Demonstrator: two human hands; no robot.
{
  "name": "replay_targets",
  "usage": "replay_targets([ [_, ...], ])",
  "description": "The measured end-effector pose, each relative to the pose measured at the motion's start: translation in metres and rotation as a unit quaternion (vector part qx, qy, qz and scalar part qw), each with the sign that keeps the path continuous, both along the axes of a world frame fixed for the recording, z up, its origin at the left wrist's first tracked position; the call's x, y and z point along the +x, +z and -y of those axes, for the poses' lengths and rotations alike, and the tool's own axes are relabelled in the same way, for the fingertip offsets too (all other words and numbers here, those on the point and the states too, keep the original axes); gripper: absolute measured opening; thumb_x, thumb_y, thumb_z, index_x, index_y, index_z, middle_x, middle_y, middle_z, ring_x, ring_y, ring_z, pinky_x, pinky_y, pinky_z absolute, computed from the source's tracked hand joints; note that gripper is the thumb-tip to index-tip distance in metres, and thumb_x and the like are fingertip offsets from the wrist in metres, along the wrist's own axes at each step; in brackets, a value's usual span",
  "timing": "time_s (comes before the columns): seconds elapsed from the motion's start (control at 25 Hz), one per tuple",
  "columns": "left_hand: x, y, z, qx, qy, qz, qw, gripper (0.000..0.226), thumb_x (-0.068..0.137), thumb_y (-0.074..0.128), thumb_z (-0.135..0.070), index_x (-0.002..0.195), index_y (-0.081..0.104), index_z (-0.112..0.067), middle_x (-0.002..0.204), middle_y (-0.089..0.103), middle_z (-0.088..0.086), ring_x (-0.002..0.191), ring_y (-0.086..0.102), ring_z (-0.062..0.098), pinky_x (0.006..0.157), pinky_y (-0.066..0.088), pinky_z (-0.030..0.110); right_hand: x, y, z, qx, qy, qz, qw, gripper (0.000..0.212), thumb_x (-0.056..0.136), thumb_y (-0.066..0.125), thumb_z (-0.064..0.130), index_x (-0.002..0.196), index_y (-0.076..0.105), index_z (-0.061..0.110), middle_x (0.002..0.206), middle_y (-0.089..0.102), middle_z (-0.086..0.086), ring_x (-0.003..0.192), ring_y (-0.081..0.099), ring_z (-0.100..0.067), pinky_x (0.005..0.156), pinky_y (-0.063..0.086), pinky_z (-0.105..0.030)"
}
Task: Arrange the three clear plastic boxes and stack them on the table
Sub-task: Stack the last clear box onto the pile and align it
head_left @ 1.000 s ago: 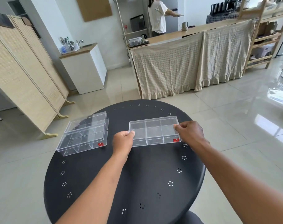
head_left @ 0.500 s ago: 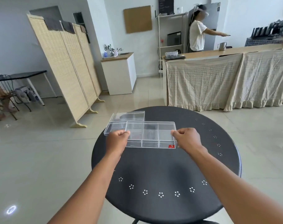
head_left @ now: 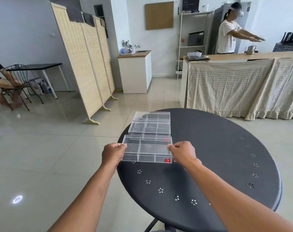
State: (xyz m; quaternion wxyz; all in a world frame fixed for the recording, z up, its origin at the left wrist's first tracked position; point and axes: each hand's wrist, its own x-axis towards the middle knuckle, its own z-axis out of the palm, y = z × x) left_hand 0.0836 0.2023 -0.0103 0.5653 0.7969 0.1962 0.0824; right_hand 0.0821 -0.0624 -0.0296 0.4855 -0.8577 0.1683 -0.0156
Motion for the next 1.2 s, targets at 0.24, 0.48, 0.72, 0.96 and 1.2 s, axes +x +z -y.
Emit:
replay_targets([
  [0.24,0.028,-0.021,-0.003,-0.020,-0.020,-0.013,1.000,0.018,0.086,0.071,-0.025,0.068,0.071,-0.021,0.072,0.068,0.010,0.066,0.060,0.027,0.083,0.061,0.049,0.014,-0.011,-0.003,0.005,-0.018,0.010,1.000,0.038,0.089,0.063,0.036,0.063,0.060,0.009,0.062,0.052,-0.003,0.058,0.047,-0.021,0.060,0.049,-0.030],
  [0.48,0.042,-0.030,-0.009,-0.048,-0.031,-0.002,0.998,0.010,0.084,0.072,-0.028,0.078,0.076,-0.021,0.071,0.066,0.009,0.065,0.057,0.026,0.071,0.054,0.036,0.025,-0.016,-0.007,-0.010,-0.014,0.025,1.000,0.046,0.088,0.061,0.039,0.082,0.071,-0.005,0.060,0.055,-0.004,0.057,0.049,-0.021,0.065,0.061,-0.041],
  [0.72,0.047,-0.029,-0.008,-0.051,-0.032,-0.002,0.998,0.009,0.087,0.073,-0.025,0.089,0.077,-0.017,0.075,0.065,0.009,0.067,0.056,0.025,0.070,0.053,0.035,0.023,-0.013,-0.008,-0.011,-0.027,0.040,0.999,0.045,0.093,0.065,0.040,0.081,0.076,-0.002,0.062,0.062,-0.005,0.060,0.056,-0.022,0.075,0.062,-0.040],
  [0.96,0.050,-0.027,-0.007,-0.046,-0.034,-0.008,0.998,0.018,0.086,0.073,-0.028,0.097,0.079,-0.014,0.073,0.067,0.008,0.065,0.057,0.024,0.070,0.056,0.035,0.022,-0.009,-0.010,-0.010,-0.034,0.033,0.999,0.043,0.094,0.065,0.039,0.078,0.077,0.001,0.062,0.067,-0.008,0.059,0.057,-0.022,0.076,0.063,-0.041],
  [1.2,0.050,-0.027,-0.005,-0.046,-0.031,-0.008,0.998,0.022,0.087,0.073,-0.028,0.100,0.079,-0.012,0.076,0.071,0.007,0.067,0.061,0.023,0.076,0.060,0.038,0.022,-0.007,-0.008,-0.008,-0.031,0.028,0.999,0.045,0.093,0.063,0.038,0.084,0.077,-0.004,0.066,0.070,-0.017,0.059,0.056,-0.021,0.075,0.063,-0.043],
])
